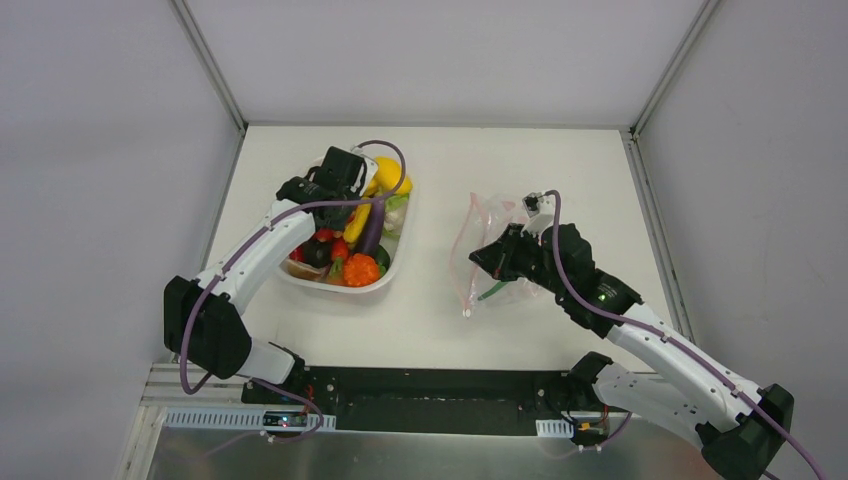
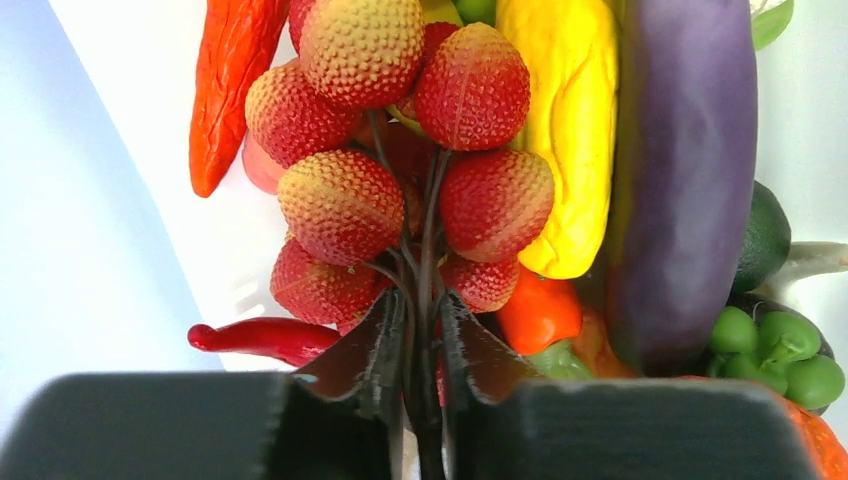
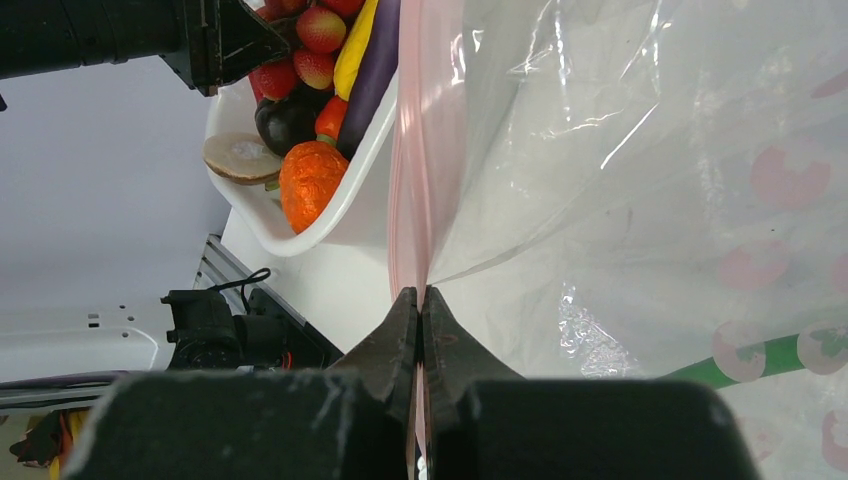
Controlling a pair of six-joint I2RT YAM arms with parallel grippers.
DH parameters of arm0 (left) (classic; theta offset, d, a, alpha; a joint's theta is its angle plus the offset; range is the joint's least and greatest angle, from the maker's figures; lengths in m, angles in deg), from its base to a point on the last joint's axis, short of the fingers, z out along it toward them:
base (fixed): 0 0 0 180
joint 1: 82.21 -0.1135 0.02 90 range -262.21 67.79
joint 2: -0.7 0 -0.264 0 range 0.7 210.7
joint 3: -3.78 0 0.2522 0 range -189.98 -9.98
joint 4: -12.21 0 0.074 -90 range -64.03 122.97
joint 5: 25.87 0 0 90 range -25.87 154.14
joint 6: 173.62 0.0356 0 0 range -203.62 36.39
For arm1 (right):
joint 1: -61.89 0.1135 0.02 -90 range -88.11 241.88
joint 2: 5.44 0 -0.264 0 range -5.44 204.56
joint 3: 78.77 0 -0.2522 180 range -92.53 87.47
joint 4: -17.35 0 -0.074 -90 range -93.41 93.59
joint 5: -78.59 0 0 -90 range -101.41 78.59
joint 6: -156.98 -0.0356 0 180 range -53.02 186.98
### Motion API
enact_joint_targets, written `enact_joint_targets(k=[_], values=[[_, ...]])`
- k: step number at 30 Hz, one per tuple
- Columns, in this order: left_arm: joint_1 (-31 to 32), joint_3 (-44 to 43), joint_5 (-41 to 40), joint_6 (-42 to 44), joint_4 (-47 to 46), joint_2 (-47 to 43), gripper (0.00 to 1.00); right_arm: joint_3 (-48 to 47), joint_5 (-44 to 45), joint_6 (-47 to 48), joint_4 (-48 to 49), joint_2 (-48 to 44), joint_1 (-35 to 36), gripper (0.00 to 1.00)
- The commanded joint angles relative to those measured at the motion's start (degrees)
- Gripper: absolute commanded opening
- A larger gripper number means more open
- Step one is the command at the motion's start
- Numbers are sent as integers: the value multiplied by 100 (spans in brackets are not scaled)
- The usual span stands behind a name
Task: Place the food in the zip-top bag and seal the zipper
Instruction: Pick up the fake fruit from the bin, then place the fake fruit in the zipper food storage bag.
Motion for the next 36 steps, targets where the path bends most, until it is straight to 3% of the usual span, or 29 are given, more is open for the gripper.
enact_joint_targets(k=[1, 2, 21, 30, 36], values=[[-27, -56, -124, 79, 31, -189, 3, -242, 97, -42, 59, -44, 2, 0], [-26, -45, -127, 83, 30, -259, 0, -241, 97, -47, 63, -46, 3, 0], [-33, -69, 200, -215, -249, -2353, 0, -239, 174, -137, 94, -41, 2, 0], [-25, -13, 2361, -1182, -634, -2986, 0, -208, 211, -238, 200, -42, 0, 0], [-19, 484, 4222, -2691, -1902, -3216, 0, -184, 682, -480, 202, -68, 2, 0]])
